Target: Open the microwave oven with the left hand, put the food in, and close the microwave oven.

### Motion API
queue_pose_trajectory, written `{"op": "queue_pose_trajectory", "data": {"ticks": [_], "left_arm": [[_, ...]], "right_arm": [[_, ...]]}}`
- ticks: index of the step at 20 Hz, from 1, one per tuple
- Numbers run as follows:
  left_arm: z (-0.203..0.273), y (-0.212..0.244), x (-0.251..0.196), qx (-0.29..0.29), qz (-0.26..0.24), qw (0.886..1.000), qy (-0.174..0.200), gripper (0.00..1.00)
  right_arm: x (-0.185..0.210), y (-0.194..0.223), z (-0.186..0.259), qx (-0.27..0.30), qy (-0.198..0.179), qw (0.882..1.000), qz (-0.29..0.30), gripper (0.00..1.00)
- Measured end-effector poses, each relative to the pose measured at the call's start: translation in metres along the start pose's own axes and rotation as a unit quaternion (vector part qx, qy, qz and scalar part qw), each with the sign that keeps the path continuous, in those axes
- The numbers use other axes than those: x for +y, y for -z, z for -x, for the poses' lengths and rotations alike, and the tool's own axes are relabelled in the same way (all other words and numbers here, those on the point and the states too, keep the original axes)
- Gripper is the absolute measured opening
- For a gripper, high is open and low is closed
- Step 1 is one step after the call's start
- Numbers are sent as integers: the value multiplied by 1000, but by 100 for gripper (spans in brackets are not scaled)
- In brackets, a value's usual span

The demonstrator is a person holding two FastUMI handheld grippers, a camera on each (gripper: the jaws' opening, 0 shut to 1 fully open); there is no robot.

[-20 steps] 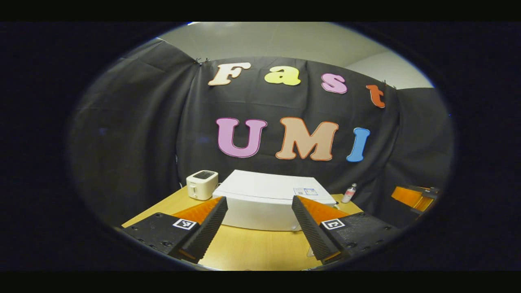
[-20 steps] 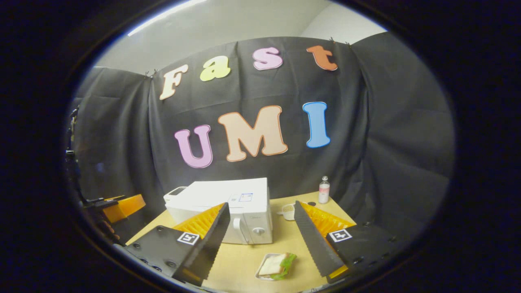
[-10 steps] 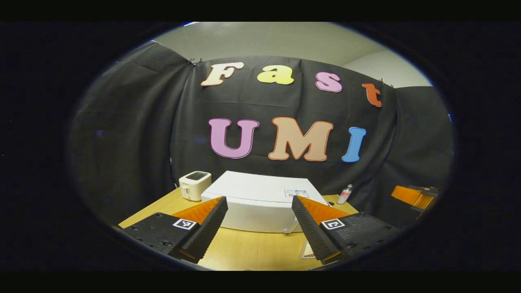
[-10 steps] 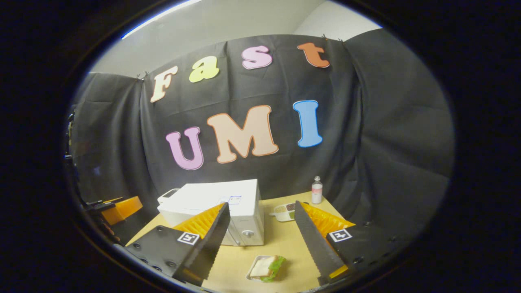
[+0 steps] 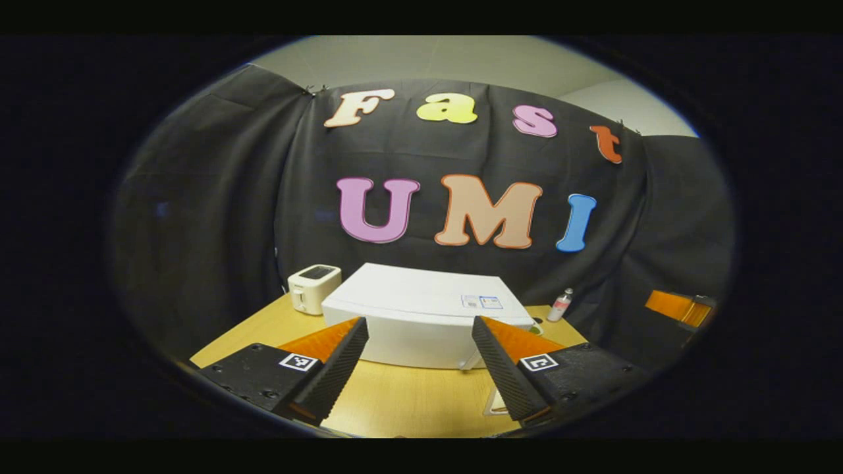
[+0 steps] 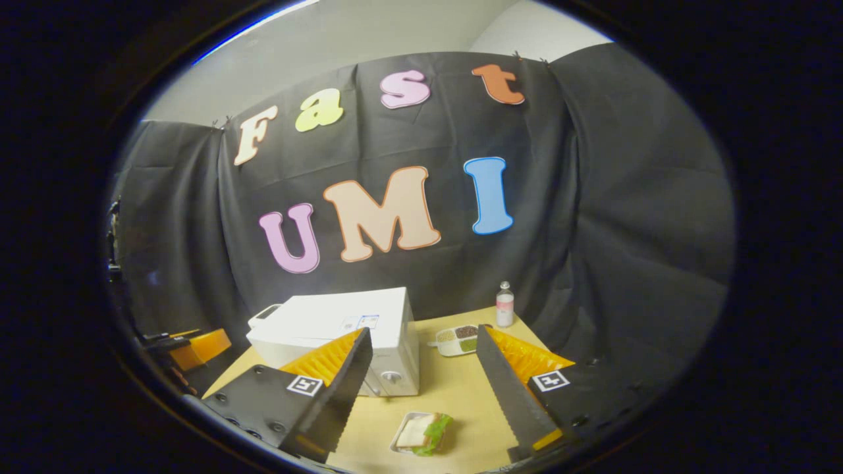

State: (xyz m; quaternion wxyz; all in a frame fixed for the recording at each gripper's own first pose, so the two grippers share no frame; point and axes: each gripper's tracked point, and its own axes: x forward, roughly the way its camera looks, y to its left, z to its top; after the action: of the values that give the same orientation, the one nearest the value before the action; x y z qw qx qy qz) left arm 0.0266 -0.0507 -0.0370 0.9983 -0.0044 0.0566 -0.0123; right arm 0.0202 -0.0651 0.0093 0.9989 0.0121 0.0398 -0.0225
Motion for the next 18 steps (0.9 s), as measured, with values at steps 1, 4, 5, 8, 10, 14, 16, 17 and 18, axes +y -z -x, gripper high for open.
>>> {"op": "queue_pose_trajectory", "data": {"ticks": [1,4,5,8,10,14,16,17,18], "left_arm": [[-4,8,-2,9,1,1000,3,96],[-14,36,-10,39,3,999,18,86],[-17,47,-13,51,5,998,25,89],[-28,72,-30,77,11,996,53,89],[-39,87,-41,90,4,993,72,89],[-65,112,-68,110,3,988,109,89],[-79,126,-74,123,1,986,117,84],[-87,131,-77,125,1,985,120,90],[-93,139,-79,135,-1,983,123,90]], "right_arm": [[-1,1,1,2,1,1000,-2,92],[-5,9,4,10,7,1000,-9,92],[-7,12,6,13,10,1000,-12,99],[-15,23,11,22,22,999,-23,92],[-22,29,16,28,33,999,-28,92],[-35,39,25,37,55,997,-43,92],[-41,42,29,38,66,996,-50,92],[-45,41,31,37,73,995,-52,92],[-49,41,32,35,80,995,-54,92]]}}
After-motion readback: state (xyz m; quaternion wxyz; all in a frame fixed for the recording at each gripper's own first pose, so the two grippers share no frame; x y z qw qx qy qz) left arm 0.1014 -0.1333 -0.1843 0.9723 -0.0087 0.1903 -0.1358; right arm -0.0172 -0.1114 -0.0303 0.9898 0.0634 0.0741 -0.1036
